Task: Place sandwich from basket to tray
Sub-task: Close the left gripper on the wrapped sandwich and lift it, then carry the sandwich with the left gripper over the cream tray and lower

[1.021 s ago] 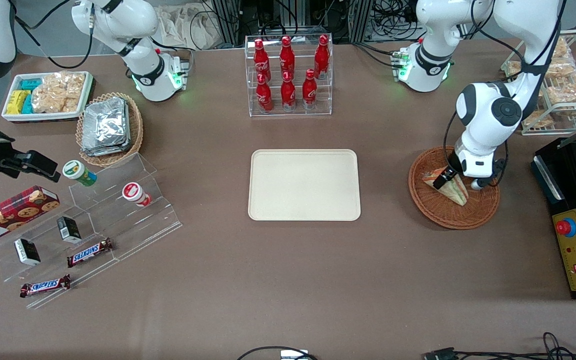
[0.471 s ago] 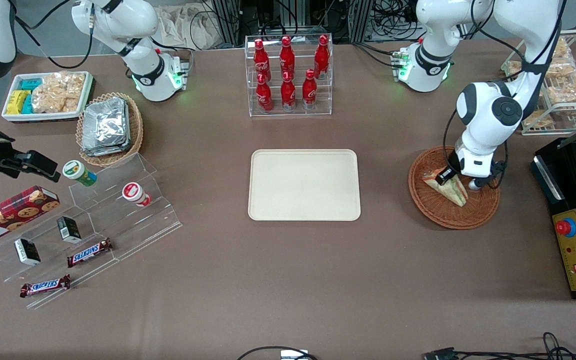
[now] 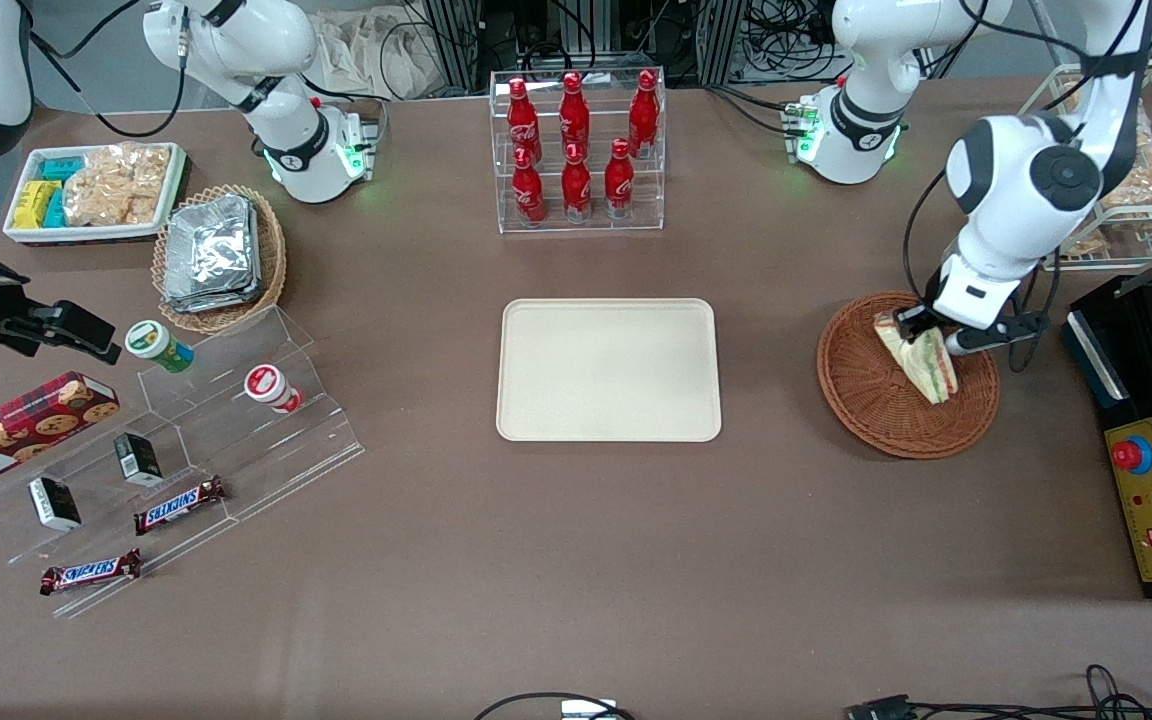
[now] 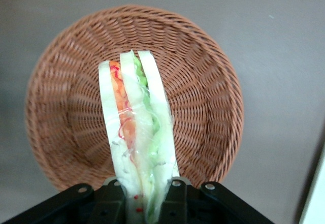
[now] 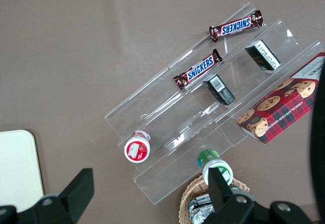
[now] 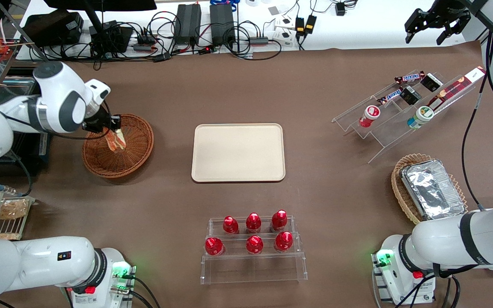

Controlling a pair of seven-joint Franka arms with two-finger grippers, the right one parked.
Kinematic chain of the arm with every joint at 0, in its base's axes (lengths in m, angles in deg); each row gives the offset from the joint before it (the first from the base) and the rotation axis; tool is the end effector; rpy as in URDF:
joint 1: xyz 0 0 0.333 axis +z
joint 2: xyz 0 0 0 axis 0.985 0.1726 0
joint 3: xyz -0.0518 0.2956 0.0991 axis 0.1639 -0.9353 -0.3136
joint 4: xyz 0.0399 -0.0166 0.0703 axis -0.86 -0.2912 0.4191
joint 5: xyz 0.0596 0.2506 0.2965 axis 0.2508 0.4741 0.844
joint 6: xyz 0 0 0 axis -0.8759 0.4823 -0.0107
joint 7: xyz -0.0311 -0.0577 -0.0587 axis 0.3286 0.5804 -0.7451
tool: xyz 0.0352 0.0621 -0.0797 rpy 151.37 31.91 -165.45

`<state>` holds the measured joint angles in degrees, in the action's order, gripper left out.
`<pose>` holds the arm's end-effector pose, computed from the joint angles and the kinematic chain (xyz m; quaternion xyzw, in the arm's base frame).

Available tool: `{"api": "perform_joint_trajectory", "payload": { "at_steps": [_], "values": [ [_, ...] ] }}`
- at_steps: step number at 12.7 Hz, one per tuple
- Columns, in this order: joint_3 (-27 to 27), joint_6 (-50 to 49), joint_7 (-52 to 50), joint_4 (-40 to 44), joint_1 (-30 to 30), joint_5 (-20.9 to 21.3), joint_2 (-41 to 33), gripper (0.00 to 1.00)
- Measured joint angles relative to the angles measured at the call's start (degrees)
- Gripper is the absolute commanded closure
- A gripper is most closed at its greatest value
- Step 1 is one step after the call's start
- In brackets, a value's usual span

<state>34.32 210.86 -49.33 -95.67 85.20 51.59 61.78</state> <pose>0.4530 -0.0233 0.3482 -0.9969 -0.0749 -0.0234 0.0037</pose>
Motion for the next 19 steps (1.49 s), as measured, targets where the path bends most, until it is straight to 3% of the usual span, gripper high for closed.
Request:
{"api": "perform_joint_trajectory", "payload": {
  "at_steps": [3,6,11,14,19],
  "values": [
    [0.04,-11.47,11.76,6.8,-0.05,0.0,-1.61,0.86],
    [2.48,-19.41,15.59,14.24,-0.25,0.0,-1.57,0.89],
    [12.14,-20.35,15.45,18.34,-0.55,-0.11,-0.63,0.9],
    [17.42,-20.28,11.84,20.61,-0.55,-0.24,1.48,0.9],
    [27.06,-14.92,-2.6,24.03,-0.63,-0.2,8.81,0.9]
  ]
}}
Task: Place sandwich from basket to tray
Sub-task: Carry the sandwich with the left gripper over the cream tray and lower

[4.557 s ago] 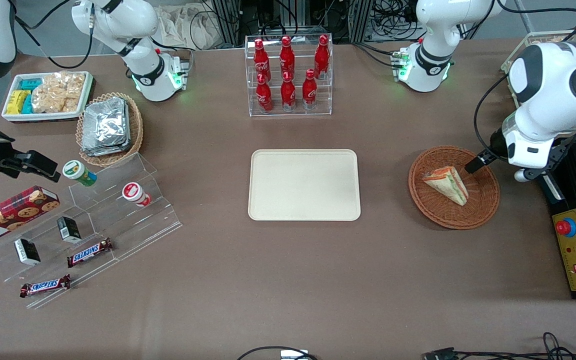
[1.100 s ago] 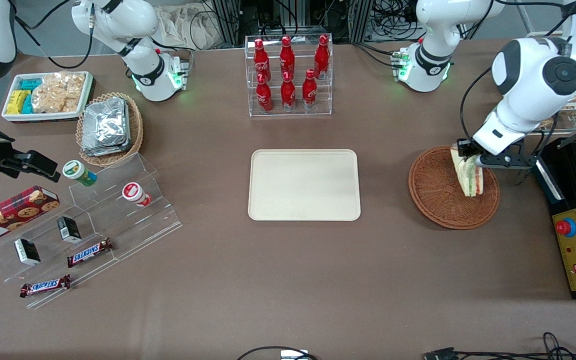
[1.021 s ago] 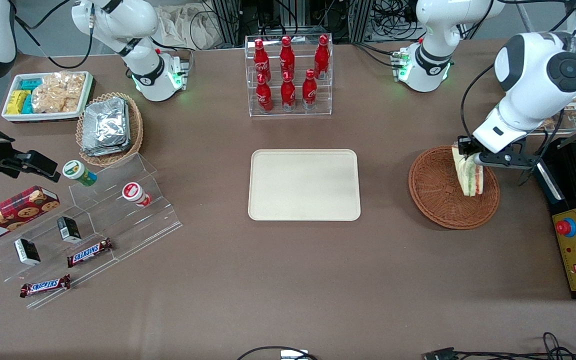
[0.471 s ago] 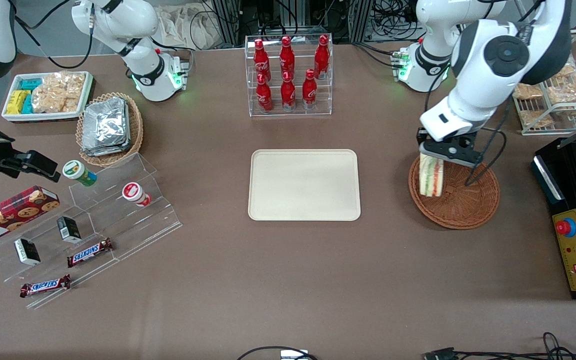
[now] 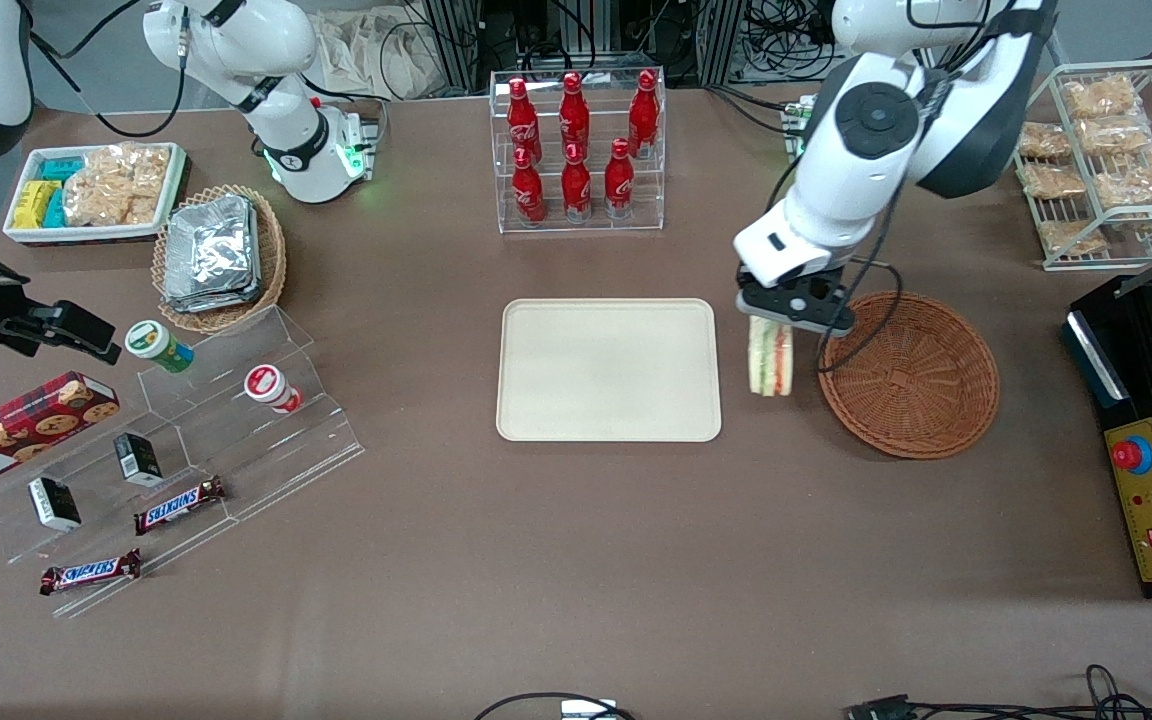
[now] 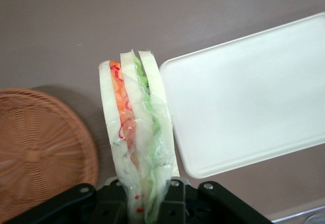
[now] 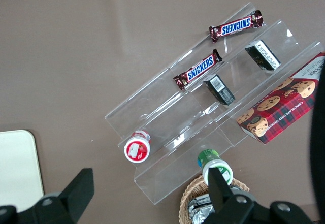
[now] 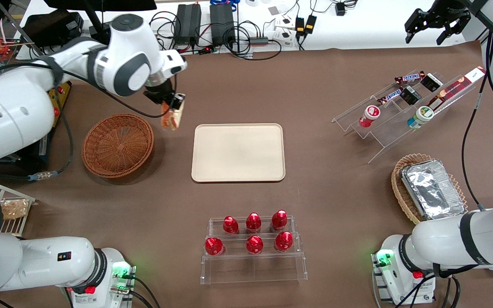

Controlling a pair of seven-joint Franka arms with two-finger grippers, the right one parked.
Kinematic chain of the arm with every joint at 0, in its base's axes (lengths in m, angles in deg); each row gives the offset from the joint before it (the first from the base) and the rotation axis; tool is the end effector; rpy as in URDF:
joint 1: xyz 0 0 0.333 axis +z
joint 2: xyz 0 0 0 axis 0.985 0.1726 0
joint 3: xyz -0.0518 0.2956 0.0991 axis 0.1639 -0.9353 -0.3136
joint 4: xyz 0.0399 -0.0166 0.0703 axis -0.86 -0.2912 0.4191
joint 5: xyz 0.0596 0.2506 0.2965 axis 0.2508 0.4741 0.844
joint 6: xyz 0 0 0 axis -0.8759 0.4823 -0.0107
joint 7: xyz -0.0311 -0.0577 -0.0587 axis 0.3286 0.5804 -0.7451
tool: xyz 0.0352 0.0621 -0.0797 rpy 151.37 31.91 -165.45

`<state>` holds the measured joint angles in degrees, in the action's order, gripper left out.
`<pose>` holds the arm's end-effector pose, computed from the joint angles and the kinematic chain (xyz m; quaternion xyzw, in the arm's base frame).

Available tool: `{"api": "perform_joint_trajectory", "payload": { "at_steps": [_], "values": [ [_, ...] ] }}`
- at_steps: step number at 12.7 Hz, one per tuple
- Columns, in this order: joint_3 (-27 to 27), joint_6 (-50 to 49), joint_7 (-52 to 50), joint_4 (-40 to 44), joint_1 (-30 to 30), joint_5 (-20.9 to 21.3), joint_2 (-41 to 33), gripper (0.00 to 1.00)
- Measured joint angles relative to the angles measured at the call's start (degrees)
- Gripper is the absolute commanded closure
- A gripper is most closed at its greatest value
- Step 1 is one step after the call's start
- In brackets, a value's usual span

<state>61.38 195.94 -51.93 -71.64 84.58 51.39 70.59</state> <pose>0.4690 -0.2806 0.4345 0.9891 -0.1450 0.0216 0.0119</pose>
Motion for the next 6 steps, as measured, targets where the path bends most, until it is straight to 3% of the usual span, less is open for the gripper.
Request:
{"api": "perform_joint_trajectory", "payload": {
  "at_steps": [6],
  "values": [
    [2.7,7.57,-7.74,-0.24,-2.0,1.08,9.02,0.9]
  ]
}}
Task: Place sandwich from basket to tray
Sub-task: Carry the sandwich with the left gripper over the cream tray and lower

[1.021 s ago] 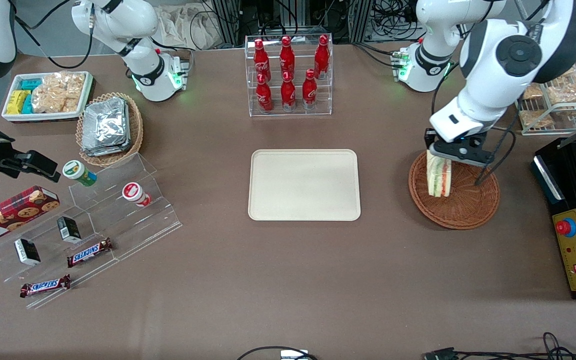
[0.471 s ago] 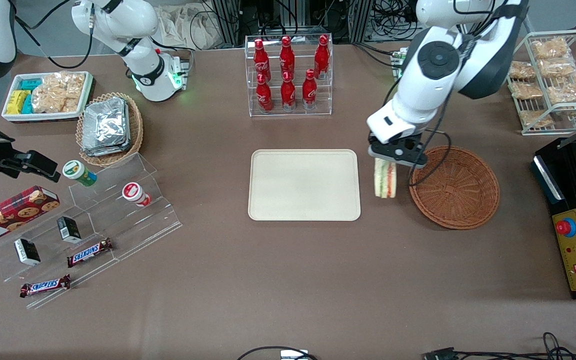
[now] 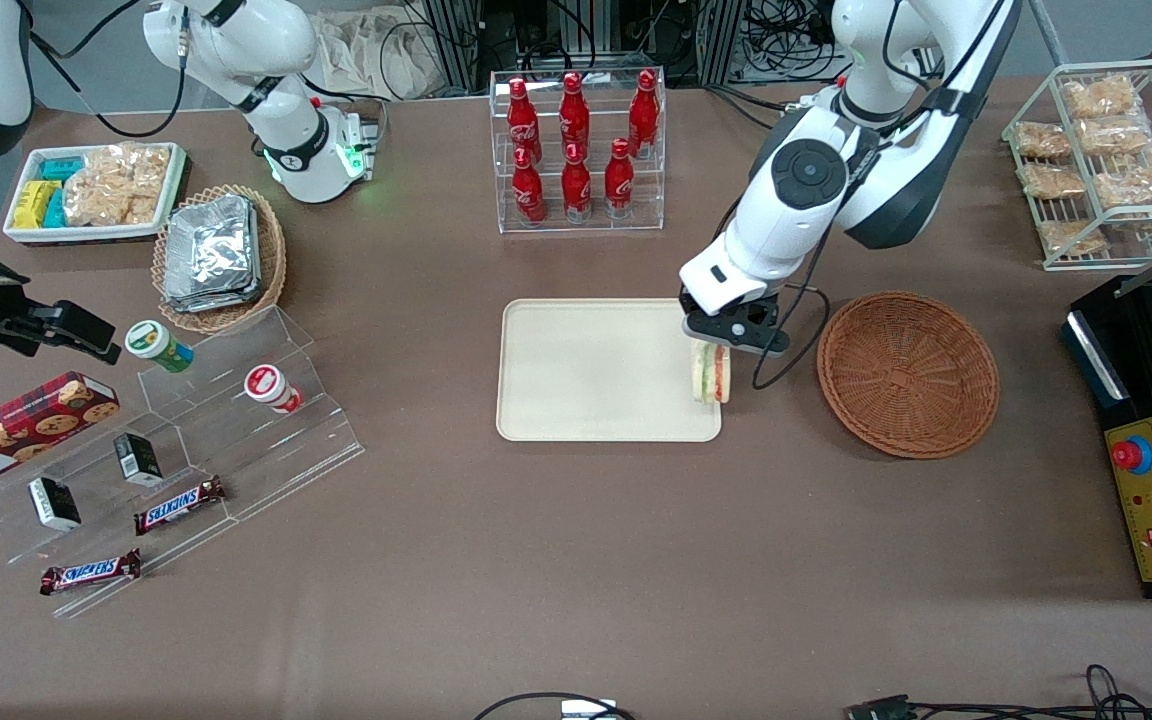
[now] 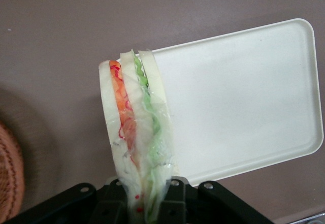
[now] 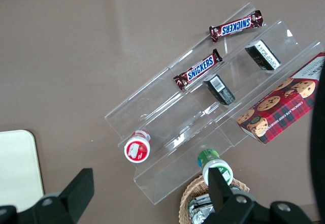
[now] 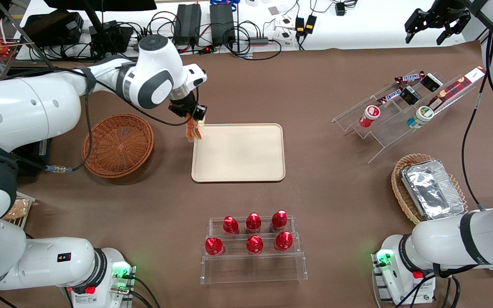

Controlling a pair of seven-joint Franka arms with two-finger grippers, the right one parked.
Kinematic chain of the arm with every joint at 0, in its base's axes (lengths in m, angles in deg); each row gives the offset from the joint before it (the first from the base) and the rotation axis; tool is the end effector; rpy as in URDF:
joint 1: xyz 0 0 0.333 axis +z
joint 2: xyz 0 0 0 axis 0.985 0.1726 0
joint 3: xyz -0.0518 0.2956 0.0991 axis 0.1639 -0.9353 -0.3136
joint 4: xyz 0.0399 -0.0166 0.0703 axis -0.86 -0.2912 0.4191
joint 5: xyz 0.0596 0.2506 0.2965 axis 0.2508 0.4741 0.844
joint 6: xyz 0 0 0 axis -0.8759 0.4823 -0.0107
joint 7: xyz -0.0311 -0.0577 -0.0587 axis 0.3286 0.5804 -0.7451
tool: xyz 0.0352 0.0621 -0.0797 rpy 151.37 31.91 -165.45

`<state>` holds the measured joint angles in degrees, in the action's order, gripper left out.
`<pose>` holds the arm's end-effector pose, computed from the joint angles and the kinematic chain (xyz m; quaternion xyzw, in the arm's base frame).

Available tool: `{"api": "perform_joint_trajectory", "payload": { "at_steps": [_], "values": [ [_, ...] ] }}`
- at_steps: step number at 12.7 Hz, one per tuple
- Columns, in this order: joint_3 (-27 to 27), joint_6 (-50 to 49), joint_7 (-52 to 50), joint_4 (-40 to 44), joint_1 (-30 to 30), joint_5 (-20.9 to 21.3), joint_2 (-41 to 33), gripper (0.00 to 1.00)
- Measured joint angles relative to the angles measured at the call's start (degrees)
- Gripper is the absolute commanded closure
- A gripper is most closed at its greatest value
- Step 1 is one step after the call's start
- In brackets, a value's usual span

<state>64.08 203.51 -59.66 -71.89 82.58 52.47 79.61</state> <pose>0.4667 -0.3239 0.3749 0.9915 -0.1199 0.0026 0.0497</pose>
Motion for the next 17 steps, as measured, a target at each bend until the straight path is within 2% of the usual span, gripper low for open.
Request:
{"api": "perform_joint_trajectory", "payload": {
  "at_steps": [5,11,15,16,17],
  "values": [
    [0.07,5.32,-10.22,-1.07,-3.46,8.42,7.29,0.9],
    [0.06,8.53,-21.21,-1.16,-5.3,23.23,15.85,0.9],
    [0.07,11.65,-22.33,-3.71,-5.65,25.95,17.33,0.86],
    [0.07,11.84,-22.73,-4.21,-6.04,26.17,17.34,0.81],
    [0.07,11.86,-23.16,-4.37,-6.52,26.31,17.34,0.7]
  ]
}}
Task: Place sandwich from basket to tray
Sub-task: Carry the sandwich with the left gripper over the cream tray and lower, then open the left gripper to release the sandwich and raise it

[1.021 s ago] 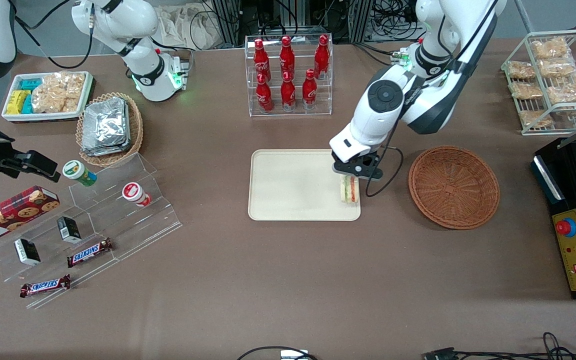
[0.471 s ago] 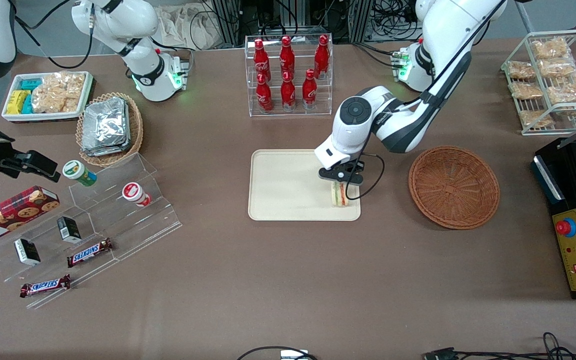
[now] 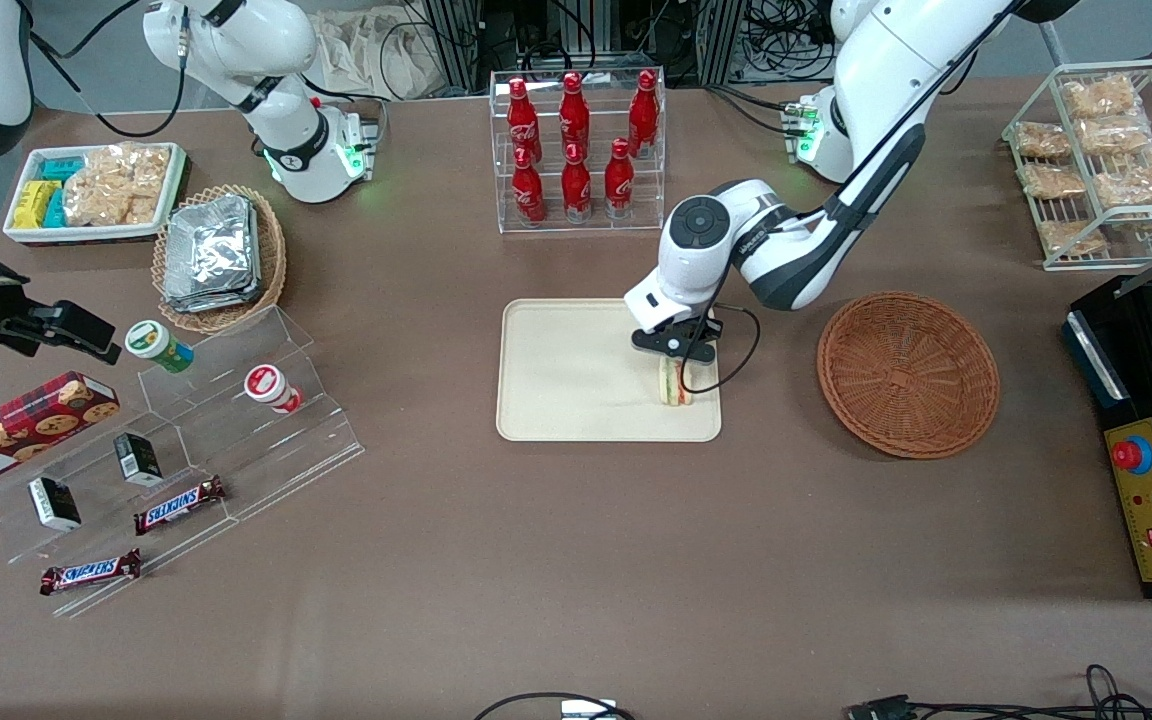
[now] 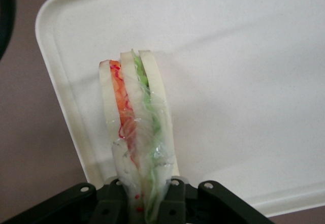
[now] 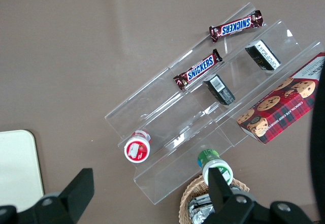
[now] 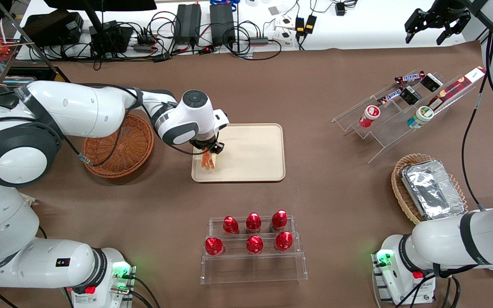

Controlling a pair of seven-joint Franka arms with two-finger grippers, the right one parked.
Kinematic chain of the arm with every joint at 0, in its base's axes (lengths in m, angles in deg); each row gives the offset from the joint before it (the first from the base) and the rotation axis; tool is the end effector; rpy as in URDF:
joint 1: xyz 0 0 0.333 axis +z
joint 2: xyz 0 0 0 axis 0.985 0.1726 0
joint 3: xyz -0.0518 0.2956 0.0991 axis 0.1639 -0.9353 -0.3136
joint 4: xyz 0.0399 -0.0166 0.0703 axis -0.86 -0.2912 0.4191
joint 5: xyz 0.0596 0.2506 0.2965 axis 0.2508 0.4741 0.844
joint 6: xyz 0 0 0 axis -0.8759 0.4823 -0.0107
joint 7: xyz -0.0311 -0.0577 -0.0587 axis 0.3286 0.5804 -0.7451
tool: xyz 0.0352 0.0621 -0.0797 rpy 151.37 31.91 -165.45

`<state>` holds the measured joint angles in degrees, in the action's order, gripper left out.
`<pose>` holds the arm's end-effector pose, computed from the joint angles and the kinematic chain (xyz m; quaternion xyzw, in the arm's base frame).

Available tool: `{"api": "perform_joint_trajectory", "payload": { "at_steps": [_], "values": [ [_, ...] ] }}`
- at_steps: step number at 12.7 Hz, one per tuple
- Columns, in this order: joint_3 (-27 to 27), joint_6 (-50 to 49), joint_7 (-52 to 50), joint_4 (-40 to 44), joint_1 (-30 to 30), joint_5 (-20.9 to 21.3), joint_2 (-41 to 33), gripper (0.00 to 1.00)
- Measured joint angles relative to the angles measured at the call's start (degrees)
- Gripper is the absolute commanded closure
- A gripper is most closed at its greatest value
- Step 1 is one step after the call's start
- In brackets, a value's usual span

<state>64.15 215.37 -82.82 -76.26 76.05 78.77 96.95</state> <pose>0.4126 -0.3752 0.2258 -0.9901 0.1399 0.0009 0.0099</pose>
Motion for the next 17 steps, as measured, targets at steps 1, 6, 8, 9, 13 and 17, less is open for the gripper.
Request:
{"api": "perform_joint_trajectory", "payload": {
  "at_steps": [1,6,8,9,13,17],
  "values": [
    [0.0,0.0,-0.36,-0.01,-0.37,0.1,0.0,0.58],
    [-0.01,0.0,-1.24,-0.01,-0.5,0.29,0.02,0.0],
    [-0.06,0.0,-1.38,0.01,-0.5,0.33,0.03,0.0],
    [-0.13,-0.06,-1.47,0.18,-0.47,0.34,0.02,0.0],
    [-0.4,-4.54,-7.16,5.06,0.08,0.35,-0.66,0.0],
    [-0.73,-16.01,-15.85,14.62,1.71,0.35,-3.23,0.0]
  ]
}}
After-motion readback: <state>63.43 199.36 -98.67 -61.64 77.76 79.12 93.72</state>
